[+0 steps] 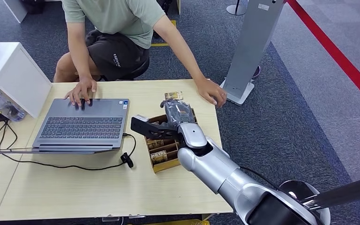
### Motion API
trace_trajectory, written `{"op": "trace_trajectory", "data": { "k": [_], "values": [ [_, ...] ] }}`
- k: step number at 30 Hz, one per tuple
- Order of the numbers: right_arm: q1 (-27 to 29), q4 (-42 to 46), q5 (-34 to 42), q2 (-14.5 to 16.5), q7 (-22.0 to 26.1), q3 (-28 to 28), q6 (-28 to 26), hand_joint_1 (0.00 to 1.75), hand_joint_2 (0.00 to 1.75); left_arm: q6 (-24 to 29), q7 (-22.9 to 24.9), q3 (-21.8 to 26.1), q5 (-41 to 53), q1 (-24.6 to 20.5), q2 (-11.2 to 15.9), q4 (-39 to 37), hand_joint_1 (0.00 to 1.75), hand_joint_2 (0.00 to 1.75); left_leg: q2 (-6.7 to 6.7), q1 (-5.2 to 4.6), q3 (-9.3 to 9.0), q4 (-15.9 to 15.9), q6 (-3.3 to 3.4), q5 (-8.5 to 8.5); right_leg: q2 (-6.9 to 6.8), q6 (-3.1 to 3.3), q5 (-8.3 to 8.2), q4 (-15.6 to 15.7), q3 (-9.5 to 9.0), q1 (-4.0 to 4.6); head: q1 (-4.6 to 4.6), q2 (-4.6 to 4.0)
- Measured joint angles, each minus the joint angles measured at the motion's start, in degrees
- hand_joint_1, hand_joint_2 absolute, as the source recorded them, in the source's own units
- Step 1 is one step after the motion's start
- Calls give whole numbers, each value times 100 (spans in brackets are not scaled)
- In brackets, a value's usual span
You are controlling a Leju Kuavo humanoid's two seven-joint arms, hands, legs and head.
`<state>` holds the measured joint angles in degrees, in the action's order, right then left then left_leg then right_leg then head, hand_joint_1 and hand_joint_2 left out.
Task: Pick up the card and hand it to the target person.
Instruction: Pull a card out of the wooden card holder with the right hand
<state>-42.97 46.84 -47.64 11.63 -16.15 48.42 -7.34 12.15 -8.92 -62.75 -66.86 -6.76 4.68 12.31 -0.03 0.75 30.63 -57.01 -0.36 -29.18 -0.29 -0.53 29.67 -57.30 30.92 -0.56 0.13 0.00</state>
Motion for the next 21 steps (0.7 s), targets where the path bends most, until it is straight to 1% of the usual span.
{"op": "trace_trajectory", "data": {
  "k": [8,12,14,16,17,21],
  "values": [
    [0,-31,0,0,0,14,1,66,175,1,0,0,0,14,2,0,0,0,0,0,0,0,0,0,0,0,0,0,0,0,1,0],
    [0,-41,-11,0,-27,20,-27,76,175,1,1,2,1,15,2,0,0,0,0,0,-1,0,0,0,0,0,0,0,1,0,1,0],
    [2,-32,-61,-12,-166,22,-167,77,175,4,18,1,14,14,2,0,0,0,1,0,-2,-1,0,0,0,0,0,0,3,0,0,0],
    [15,49,-134,-78,-375,8,-312,79,175,12,47,0,41,14,2,0,0,0,1,0,-3,-1,0,0,0,0,0,1,3,0,-1,0],
    [43,154,-168,-148,-469,-17,-300,79,175,19,64,-1,53,13,2,0,0,0,1,0,-4,-2,0,0,0,0,0,1,3,0,-1,0],
    [229,626,-278,-439,-672,-167,15,76,175,48,115,-4,68,17,5,0,0,0,5,-1,-1,-3,0,-1,6,0,-1,2,3,-1,14,0]
  ]
}}
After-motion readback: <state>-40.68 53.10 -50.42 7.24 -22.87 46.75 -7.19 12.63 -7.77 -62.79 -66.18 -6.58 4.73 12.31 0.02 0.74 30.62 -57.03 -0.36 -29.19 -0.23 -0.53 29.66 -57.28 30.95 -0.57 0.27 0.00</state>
